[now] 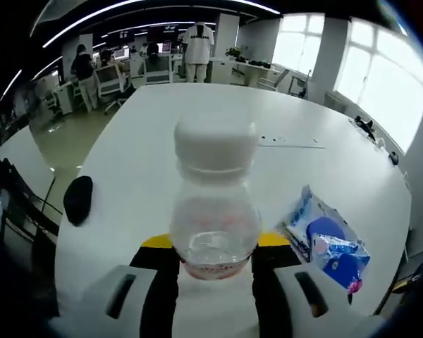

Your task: Arrange the tabletop items into an orderly group along one side of the table until the central work area is clear of visible clutter.

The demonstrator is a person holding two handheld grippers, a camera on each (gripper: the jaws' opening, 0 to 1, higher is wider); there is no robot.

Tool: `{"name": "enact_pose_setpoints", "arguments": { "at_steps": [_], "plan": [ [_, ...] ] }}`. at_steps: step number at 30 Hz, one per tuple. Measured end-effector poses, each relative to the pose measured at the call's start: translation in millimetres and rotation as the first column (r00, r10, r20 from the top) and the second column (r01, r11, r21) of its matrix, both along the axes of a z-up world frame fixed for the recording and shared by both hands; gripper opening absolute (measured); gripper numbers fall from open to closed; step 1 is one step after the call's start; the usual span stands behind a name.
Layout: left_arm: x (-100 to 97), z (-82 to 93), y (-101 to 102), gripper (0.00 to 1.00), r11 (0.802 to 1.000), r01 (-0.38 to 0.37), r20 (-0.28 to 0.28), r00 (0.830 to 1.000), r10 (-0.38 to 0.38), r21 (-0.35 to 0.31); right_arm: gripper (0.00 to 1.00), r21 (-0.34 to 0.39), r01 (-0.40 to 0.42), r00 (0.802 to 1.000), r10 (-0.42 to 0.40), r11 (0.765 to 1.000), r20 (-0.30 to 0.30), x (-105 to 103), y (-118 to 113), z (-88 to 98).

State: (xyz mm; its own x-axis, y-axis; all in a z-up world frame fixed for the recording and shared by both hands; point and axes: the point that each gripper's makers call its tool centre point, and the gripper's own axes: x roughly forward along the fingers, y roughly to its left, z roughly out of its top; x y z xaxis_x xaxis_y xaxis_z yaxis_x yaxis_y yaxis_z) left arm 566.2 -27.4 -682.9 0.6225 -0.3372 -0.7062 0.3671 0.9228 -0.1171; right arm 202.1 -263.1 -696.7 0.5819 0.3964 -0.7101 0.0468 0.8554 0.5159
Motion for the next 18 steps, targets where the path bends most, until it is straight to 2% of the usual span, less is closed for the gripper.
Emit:
{"name": "enact_pose_setpoints", "arguments": {
  "at_steps": [3,7,18],
  "plan": [
    [-1.1,-3.1,2.0,0.39,1.000,-0.007,-0.005,1.000,0.007,0.014,0.64,0.000,0.000,1.000,0.000,1.000,0.001,0.7,-0.3,0.4],
    [-1.1,-2.4,4.1,0.39,0.999,-0.033,-0.002,0.999,0.033,-0.010,0.64,-0.001,-0.002,1.000,0.002,1.000,-0.001,-0.1,-1.1,-0.8],
    [-6.8,-2.7,7.4,0.39,1.000,-0.020,-0.001,1.000,0.020,0.005,0.64,0.002,-0.018,1.000,0.018,1.000,-0.002,1.0,3.9,-0.9]
  ]
}}
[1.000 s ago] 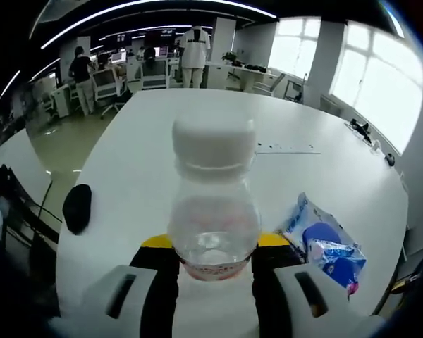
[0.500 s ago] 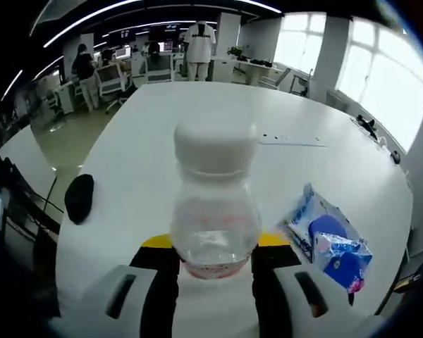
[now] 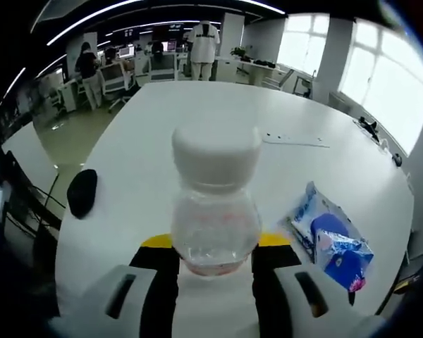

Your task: Arrange the tabletop items into an orderly group along one side of the table until the central work area is clear of visible clutter.

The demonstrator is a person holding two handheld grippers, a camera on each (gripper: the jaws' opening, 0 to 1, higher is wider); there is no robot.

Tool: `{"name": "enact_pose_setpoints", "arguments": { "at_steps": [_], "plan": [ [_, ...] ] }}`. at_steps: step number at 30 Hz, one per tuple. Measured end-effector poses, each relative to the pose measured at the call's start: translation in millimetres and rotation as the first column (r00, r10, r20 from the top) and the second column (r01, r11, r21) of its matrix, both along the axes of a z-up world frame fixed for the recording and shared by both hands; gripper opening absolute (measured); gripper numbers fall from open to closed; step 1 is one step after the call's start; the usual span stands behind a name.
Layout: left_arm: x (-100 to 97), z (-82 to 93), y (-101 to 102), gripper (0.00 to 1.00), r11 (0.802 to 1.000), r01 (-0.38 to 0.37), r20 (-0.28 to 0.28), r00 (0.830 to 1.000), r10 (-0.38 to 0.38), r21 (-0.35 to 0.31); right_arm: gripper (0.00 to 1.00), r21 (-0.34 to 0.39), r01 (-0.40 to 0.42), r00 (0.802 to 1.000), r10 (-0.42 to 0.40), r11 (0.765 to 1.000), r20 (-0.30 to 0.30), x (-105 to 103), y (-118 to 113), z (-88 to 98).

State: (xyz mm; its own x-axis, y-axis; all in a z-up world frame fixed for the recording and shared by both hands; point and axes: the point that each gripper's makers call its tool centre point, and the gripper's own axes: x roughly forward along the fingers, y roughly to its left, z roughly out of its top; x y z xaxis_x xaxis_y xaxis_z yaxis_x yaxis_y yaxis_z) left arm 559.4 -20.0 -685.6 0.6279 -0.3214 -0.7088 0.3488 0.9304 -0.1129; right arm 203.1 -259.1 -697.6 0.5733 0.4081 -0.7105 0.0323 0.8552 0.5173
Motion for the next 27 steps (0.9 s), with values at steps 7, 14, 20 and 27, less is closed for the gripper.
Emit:
{"name": "enact_pose_setpoints", "arguments": {
  "at_steps": [7,14,20,27],
  "plan": [
    [-5.6,-1.7,0,0.39,1.000,-0.009,-0.001,1.000,0.009,0.003,0.63,-0.001,-0.020,1.000,0.020,1.000,0.002,0,4,0.9],
    [-9.9,-2.6,1,0.40,1.000,-0.015,0.005,1.000,0.015,0.010,0.63,-0.006,-0.027,1.000,0.027,1.000,0.001,-2,5,0.9],
    [-14.2,-4.6,-4,0.40,0.999,0.003,0.009,1.000,-0.003,0.032,0.63,-0.010,-0.029,1.000,0.029,1.000,0.003,-3,5,1.2],
    [-15.9,-3.5,-1,0.45,0.999,-0.047,-0.002,0.999,0.047,-0.023,0.63,-0.007,-0.019,1.000,0.019,1.000,0.013,-5,4,1.8]
  ]
}}
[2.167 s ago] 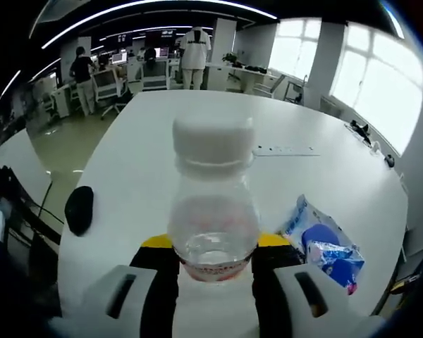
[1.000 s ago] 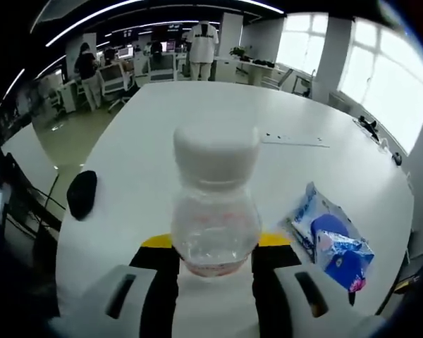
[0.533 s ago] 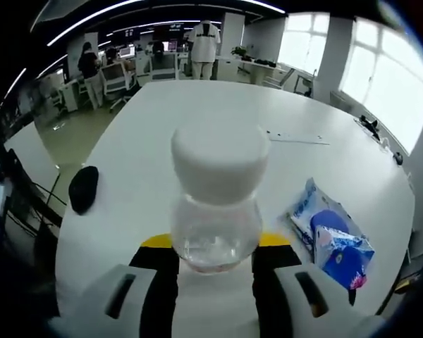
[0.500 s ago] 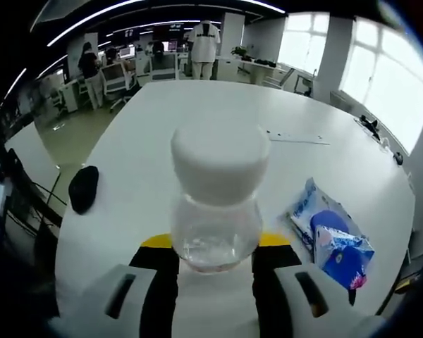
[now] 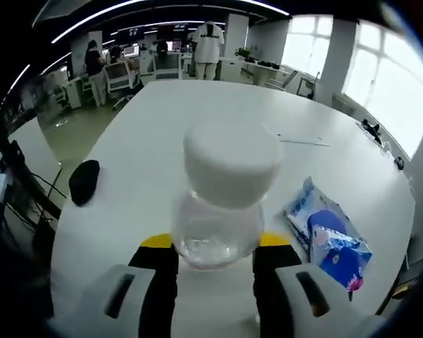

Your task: Arrange the tabletop items into an orderly group along one side of the table until the central work area is clear of visible clutter.

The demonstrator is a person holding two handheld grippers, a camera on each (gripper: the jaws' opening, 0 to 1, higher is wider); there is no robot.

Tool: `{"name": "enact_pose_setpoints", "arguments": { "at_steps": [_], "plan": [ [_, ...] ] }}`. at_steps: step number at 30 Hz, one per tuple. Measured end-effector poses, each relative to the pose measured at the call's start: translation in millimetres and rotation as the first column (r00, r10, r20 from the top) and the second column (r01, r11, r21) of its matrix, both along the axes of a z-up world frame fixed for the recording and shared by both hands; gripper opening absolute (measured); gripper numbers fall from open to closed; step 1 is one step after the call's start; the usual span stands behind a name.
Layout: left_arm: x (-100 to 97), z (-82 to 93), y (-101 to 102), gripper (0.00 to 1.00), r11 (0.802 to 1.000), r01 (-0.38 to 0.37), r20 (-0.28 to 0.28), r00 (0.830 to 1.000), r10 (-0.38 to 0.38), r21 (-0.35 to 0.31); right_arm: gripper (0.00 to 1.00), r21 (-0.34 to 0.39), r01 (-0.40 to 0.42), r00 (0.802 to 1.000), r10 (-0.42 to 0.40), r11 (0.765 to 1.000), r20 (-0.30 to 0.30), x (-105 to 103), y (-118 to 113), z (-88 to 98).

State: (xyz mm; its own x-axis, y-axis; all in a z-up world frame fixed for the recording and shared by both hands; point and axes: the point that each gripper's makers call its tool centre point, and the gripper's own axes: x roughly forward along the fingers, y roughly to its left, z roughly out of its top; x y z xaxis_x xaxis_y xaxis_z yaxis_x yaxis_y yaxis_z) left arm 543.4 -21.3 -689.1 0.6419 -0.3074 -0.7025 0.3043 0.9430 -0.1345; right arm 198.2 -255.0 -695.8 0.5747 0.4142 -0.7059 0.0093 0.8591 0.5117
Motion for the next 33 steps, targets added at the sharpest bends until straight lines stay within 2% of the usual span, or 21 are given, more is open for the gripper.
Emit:
{"name": "enact_pose_setpoints", "arguments": {
  "at_steps": [6,10,18,21,26,29,33],
  "plan": [
    [-7.6,8.4,1,0.69,0.999,0.001,0.044,0.999,0.001,-0.042,0.63,0.001,0.002,1.000,-0.002,1.000,0.010,-1,0,1.2],
    [-15.7,15.6,6,0.76,0.999,0.016,0.079,0.997,-0.012,-0.048,0.63,-0.001,-0.005,1.000,0.005,1.000,0.018,0,0,1.8],
    [-40.2,29.3,15,0.83,0.994,0.039,0.123,0.992,-0.027,-0.097,0.63,-0.002,-0.028,0.999,0.028,1.000,0.039,0,2,4.3],
    [-50.3,35.1,16,0.86,0.994,0.080,0.159,0.985,-0.068,-0.071,0.63,-0.005,-0.036,0.998,0.036,0.999,0.043,0,2,4.2],
    [-68.4,41.8,22,0.88,0.993,0.091,0.189,0.979,-0.075,-0.077,0.63,-0.006,-0.048,0.998,0.048,0.999,0.051,0,4,5.8],
    [-85.5,45.0,27,0.90,0.993,0.113,0.233,0.967,-0.100,-0.044,0.63,-0.003,-0.048,0.997,0.048,0.999,0.056,0,4,6.2],
    [-106.3,40.3,29,0.93,0.989,0.144,0.230,0.964,-0.134,-0.024,0.63,-0.001,-0.051,0.997,0.051,0.999,0.056,0,4,4.8]
  ]
}}
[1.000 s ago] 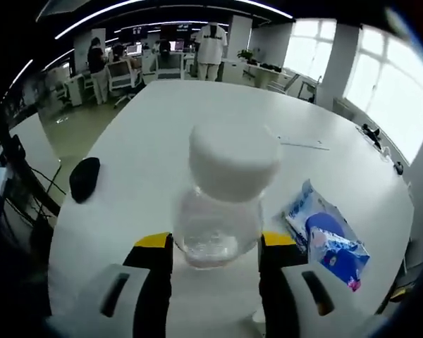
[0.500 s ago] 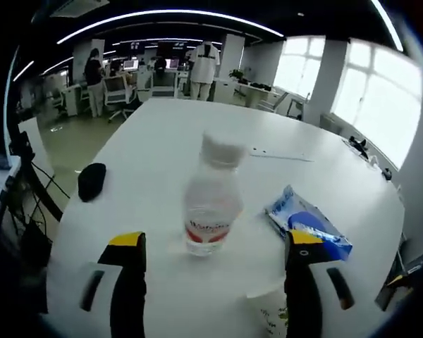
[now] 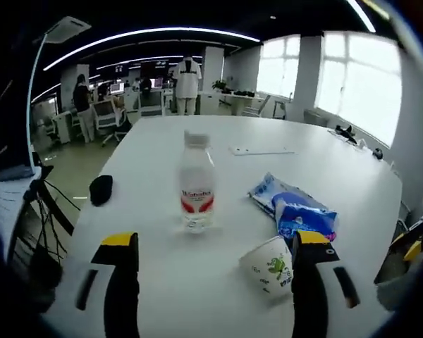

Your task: Arrange the tabletop items into an orderly group along one side of the table until the central work area is clear of visible clutter.

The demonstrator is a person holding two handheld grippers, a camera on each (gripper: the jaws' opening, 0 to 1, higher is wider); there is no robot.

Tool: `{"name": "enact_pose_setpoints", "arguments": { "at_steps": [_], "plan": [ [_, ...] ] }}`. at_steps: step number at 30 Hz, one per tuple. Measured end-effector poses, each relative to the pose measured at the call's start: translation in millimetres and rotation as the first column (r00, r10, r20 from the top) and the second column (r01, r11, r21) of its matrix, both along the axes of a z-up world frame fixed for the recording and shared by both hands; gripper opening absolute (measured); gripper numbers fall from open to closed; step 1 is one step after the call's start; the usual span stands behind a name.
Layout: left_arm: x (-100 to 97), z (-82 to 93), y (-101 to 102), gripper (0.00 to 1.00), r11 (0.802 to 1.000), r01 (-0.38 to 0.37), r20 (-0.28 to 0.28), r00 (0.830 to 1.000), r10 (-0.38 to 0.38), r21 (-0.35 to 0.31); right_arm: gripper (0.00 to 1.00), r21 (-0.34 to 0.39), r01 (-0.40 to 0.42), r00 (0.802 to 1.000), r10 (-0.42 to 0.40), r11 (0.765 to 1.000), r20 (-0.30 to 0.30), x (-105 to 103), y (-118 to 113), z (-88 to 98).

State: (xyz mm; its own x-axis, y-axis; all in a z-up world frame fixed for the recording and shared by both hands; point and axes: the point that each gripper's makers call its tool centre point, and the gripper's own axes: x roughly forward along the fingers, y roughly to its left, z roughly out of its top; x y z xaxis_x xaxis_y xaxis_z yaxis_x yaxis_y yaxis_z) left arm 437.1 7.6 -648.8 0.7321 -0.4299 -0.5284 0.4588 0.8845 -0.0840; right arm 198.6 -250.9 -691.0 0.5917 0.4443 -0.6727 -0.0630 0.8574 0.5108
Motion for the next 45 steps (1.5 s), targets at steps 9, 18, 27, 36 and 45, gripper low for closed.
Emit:
{"name": "enact_pose_setpoints", "arguments": {
  "at_steps": [9,18,27,36,45],
  "plan": [
    [-31.6,3.0,12,0.97,0.999,0.040,0.032,0.999,-0.042,0.036,0.62,0.066,0.014,1.000,-0.014,0.998,0.004,6,6,3.4],
    [-80.3,12.7,2,1.00,0.997,0.072,0.106,0.992,-0.067,-0.038,0.62,0.071,-0.016,1.000,0.016,0.997,-0.002,12,13,5.3],
    [-121.2,-0.4,-2,1.00,0.994,0.107,0.120,0.987,-0.104,-0.018,0.62,0.068,-0.029,1.000,0.028,0.997,0.008,20,17,8.4],
    [-134.9,1.5,-17,1.00,0.990,0.140,0.195,0.971,-0.138,0.005,0.62,0.043,-0.048,0.999,0.047,0.998,0.021,21,12,16.6],
    [-134.2,-12.8,-14,0.98,0.992,0.109,0.083,0.991,-0.103,-0.067,0.62,0.043,-0.035,0.999,0.034,0.998,0.019,21,16,12.3]
  ]
}}
